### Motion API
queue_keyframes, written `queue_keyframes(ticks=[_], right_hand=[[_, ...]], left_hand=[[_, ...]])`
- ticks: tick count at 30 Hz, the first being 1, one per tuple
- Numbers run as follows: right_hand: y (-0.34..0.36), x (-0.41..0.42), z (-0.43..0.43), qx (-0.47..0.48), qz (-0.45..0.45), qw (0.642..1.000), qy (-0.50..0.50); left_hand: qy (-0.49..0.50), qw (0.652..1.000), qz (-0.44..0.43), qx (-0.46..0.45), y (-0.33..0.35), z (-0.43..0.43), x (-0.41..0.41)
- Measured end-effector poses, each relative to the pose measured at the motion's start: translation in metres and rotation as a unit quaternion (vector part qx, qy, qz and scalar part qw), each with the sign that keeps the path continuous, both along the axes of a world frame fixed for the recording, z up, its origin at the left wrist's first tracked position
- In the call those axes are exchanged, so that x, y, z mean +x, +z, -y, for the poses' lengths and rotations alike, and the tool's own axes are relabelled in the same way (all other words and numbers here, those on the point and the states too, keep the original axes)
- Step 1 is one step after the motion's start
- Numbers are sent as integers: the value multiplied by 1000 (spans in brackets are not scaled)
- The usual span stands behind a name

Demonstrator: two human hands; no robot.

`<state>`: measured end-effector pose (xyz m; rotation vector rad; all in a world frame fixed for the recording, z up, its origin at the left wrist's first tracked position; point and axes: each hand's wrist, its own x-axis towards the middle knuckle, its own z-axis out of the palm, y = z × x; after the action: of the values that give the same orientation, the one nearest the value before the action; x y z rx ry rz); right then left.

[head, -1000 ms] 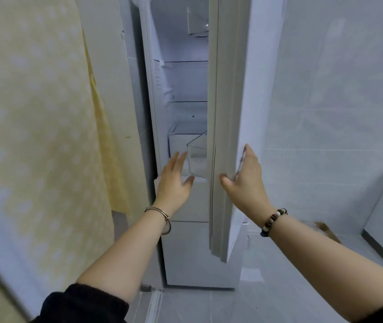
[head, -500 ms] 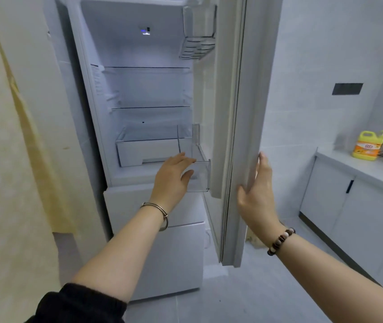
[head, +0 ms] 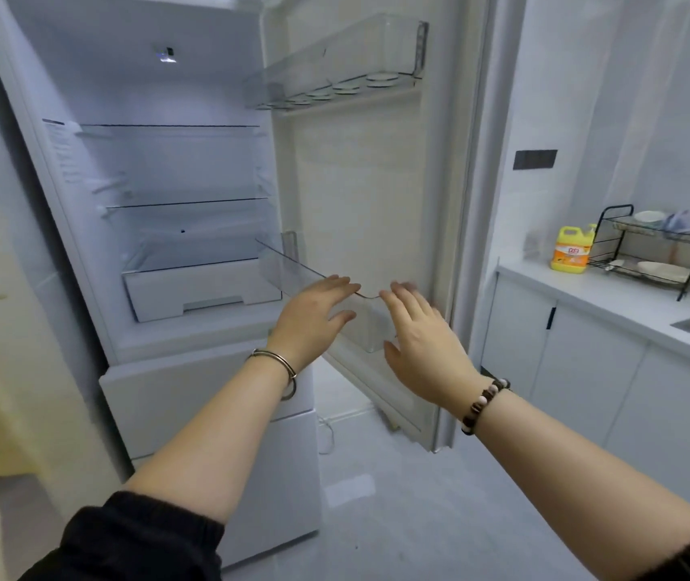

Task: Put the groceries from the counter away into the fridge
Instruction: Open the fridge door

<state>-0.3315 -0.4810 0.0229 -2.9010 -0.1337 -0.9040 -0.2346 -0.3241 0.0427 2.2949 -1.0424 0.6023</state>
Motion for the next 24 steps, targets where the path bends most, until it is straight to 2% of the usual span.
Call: queue_keyframes(ticks=[6,11,16,24], right_hand=[[19,12,43,-10,0,998,-63],[29,38,70,6,3,993,-114],[21,63,92,62,20,994,-91],[16,83,135,62,42,993,-87]], left_hand=[[2,998,22,58,19,42,19],[13,999,5,50,21,79,44],[-4,997,-19,78,26,114,63],[56,993,40,96,22,154,84]])
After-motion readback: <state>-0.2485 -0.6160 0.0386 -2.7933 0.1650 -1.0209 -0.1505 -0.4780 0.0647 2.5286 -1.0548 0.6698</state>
